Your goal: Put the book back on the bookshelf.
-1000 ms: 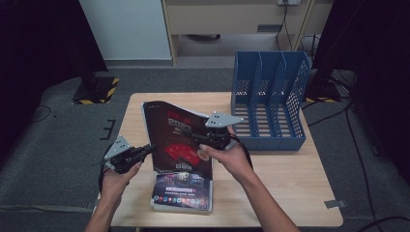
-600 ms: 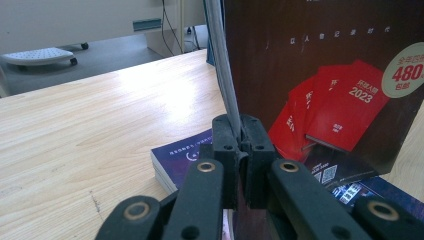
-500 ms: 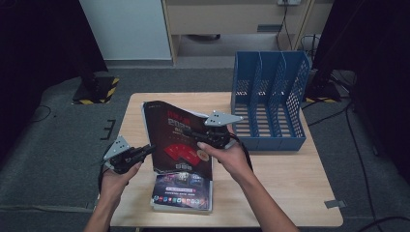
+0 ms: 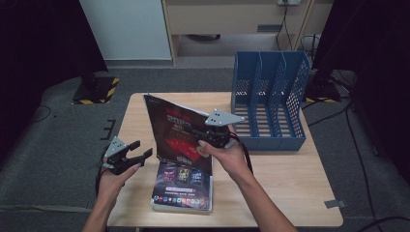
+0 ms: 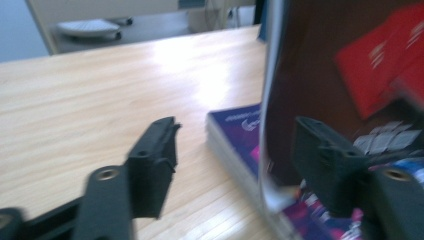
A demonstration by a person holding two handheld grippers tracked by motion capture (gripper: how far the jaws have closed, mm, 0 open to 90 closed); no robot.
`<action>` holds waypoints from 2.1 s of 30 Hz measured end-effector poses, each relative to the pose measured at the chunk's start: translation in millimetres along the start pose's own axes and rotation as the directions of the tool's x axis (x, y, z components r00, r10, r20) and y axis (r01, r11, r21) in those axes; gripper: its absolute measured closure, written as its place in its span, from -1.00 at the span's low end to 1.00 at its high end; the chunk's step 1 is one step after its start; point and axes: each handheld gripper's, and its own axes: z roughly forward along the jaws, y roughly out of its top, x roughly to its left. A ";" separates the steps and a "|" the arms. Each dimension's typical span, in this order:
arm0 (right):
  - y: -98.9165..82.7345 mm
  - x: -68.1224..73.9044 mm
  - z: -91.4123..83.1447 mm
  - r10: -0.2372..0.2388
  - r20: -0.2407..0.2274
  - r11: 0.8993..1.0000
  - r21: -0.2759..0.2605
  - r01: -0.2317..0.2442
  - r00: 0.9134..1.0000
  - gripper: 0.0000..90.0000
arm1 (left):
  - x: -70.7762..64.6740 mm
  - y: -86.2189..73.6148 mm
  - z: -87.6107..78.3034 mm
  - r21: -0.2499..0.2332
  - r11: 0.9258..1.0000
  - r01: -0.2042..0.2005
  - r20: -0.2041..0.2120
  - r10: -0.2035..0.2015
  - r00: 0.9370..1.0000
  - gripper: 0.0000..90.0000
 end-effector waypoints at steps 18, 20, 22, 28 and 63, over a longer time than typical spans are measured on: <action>18.1 -14.9 -0.3 0.017 0.080 0.999 -0.035 -0.014 0.997 0.93 | 16.2 -22.9 11.1 0.163 0.987 0.017 -0.085 -0.003 0.996 -0.90; 19.6 -15.9 -0.9 0.019 0.088 0.999 -0.040 -0.016 0.996 0.93 | 17.6 -23.9 11.1 0.173 0.985 0.019 -0.094 -0.003 0.996 -0.90; 21.1 -17.5 -1.1 0.026 0.095 0.999 -0.045 -0.022 0.995 0.93 | 18.8 -25.2 11.5 0.185 0.983 0.021 -0.101 -0.002 0.995 -0.89; 27.1 -22.0 -1.2 0.029 0.120 0.999 -0.046 -0.023 0.992 0.93 | 20.4 -28.0 13.1 0.214 0.977 0.012 -0.135 0.017 0.991 -0.89; 60.4 -38.9 -25.4 0.063 0.186 0.993 -0.112 -0.043 0.981 0.93 | 23.1 -45.3 27.9 0.376 0.926 0.020 -0.186 0.054 0.981 -0.92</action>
